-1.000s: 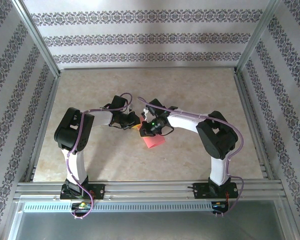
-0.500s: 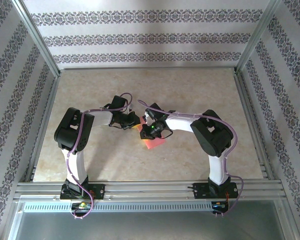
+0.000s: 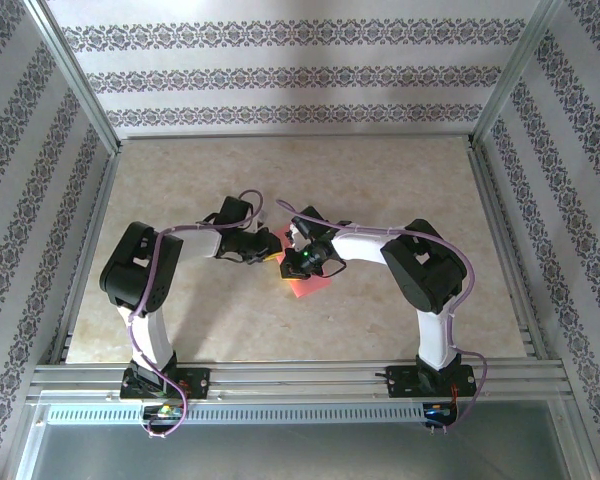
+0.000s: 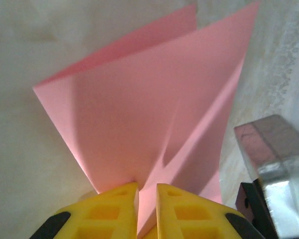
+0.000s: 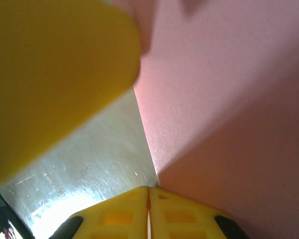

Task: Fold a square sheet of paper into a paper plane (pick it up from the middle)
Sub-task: First fold in half a square sheet of paper at the center of the table.

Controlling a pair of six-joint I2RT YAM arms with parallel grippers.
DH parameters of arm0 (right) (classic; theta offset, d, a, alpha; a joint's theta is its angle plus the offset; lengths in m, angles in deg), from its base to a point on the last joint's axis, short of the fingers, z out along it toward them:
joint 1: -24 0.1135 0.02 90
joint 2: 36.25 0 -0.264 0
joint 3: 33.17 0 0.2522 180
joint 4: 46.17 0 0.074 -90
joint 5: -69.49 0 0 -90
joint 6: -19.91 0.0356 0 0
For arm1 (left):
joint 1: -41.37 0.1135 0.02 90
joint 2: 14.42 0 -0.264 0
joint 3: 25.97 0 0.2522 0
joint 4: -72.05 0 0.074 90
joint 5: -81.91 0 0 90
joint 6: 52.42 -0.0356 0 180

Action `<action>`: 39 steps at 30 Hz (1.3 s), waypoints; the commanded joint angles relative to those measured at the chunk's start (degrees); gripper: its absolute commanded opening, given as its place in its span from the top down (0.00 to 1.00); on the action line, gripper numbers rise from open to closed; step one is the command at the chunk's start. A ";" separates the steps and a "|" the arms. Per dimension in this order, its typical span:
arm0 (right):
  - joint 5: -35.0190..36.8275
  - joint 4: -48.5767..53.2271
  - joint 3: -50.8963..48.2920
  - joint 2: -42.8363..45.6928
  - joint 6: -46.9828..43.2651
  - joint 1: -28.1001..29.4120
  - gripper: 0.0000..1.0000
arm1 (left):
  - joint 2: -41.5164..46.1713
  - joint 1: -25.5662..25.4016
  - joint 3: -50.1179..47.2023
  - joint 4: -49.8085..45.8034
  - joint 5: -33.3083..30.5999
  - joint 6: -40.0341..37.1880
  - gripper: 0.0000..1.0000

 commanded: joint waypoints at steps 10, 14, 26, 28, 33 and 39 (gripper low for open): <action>2.45 1.37 -1.85 -2.26 0.80 -0.75 0.89 | -2.45 -0.28 3.25 -7.05 -7.83 -4.76 0.84; 1.72 1.19 -2.26 -1.63 0.80 -0.66 0.89 | -4.17 -0.05 4.10 -7.88 -7.86 -5.15 0.85; -3.91 0.81 -6.38 5.03 -0.08 0.06 0.88 | -5.13 -0.10 3.42 -9.11 -9.13 -5.50 0.86; -3.81 0.87 -7.80 5.98 0.09 0.19 0.88 | -5.20 -0.10 3.56 -9.20 -9.10 -5.50 0.86; -3.71 0.83 -10.78 7.54 0.54 1.05 0.88 | -5.10 -0.10 3.95 -9.28 -8.62 -5.59 0.86; -3.36 1.13 -13.22 9.00 0.63 2.04 0.87 | -4.10 -0.05 5.01 -9.80 -8.05 -6.32 0.85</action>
